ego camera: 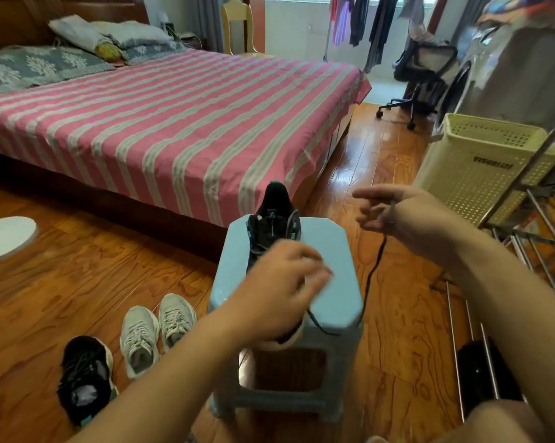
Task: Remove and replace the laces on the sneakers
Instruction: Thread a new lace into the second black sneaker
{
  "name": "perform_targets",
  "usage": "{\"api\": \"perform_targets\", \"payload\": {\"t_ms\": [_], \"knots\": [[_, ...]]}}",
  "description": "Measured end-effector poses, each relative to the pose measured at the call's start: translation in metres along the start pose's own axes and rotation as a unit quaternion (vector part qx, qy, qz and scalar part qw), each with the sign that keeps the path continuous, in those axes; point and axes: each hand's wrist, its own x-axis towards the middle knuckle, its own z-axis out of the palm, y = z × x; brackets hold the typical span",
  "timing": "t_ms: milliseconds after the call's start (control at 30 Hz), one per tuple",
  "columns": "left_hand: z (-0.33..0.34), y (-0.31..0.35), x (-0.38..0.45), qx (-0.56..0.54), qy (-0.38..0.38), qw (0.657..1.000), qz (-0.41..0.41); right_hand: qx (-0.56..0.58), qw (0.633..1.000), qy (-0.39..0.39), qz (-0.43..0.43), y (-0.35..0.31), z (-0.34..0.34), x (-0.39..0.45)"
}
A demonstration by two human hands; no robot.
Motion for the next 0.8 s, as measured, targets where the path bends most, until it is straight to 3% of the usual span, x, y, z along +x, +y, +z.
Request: {"api": "perform_targets", "payload": {"t_ms": [67,167,333,567,700,800], "knots": [[-0.011,-0.026,0.013,0.036,0.124,0.990,-0.065,0.075,0.996,-0.037,0.020,0.001,0.009,-0.005],[-0.013,-0.048,0.026,0.134,0.161,0.969,-0.133,0.170,0.982,-0.081,0.017,0.010,0.028,-0.010],[-0.007,-0.048,0.032,0.111,0.135,0.967,-0.185,-0.069,0.991,-0.110,-0.021,0.044,0.065,-0.011],[-0.005,-0.048,0.038,-0.021,0.147,0.959,-0.240,-0.101,0.993,0.050,-0.021,0.068,0.103,0.012],[-0.003,-0.048,0.039,-0.034,0.161,0.958,-0.233,-0.191,0.979,0.053,-0.041,0.072,0.107,0.016],[-0.003,-0.048,0.039,-0.041,0.158,0.958,-0.236,-0.174,0.983,0.051,-0.015,0.069,0.106,0.019]]}}
